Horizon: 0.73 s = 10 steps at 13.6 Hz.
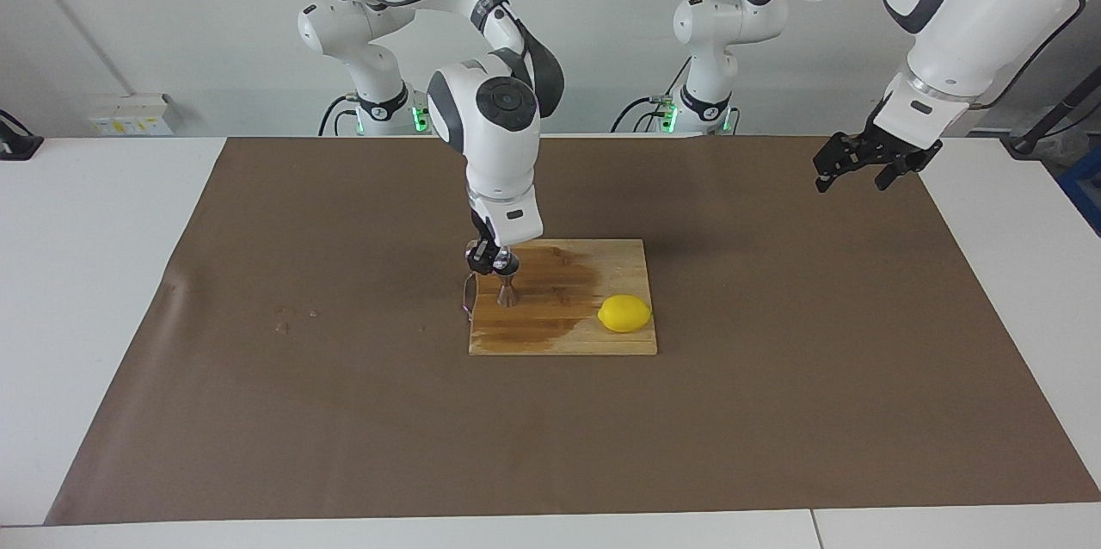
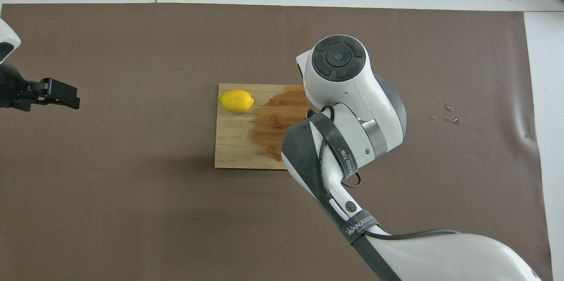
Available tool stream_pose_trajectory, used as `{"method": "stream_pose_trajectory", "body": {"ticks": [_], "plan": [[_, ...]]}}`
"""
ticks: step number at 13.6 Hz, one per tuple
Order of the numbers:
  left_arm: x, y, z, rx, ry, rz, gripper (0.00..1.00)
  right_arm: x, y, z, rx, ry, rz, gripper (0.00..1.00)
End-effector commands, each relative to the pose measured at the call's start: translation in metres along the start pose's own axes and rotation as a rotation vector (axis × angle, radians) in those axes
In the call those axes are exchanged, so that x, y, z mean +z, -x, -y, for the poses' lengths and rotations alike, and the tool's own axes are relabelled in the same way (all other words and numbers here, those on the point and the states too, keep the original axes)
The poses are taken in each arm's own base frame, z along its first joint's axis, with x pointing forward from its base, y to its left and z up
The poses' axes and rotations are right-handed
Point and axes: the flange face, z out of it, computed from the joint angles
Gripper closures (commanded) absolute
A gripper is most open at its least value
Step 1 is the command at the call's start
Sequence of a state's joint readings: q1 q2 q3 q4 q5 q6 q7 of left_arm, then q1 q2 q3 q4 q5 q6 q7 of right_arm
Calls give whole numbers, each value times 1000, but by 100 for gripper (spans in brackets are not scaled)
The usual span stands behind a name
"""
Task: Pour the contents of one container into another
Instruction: 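Tilt the glass with the right gripper to pour into the jigger, then carry the emptied glass with the right gripper away from the board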
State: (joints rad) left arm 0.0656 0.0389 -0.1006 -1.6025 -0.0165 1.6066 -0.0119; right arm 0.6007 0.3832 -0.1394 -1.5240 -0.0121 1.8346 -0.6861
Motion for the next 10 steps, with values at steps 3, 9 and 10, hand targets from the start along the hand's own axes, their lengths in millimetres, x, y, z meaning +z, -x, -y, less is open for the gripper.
{"method": "stream_pose_trajectory", "body": {"ticks": [3, 9, 10], "plan": [[-3, 9, 2, -1, -13, 5, 0, -60, 40, -19, -27, -40, -149, 100], [-3, 9, 3, -3, -13, 5, 0, -74, 174, -112, -112, -92, -394, 100], [-3, 9, 3, -3, -13, 5, 0, -61, 204, -127, -119, -101, -424, 100]]}}
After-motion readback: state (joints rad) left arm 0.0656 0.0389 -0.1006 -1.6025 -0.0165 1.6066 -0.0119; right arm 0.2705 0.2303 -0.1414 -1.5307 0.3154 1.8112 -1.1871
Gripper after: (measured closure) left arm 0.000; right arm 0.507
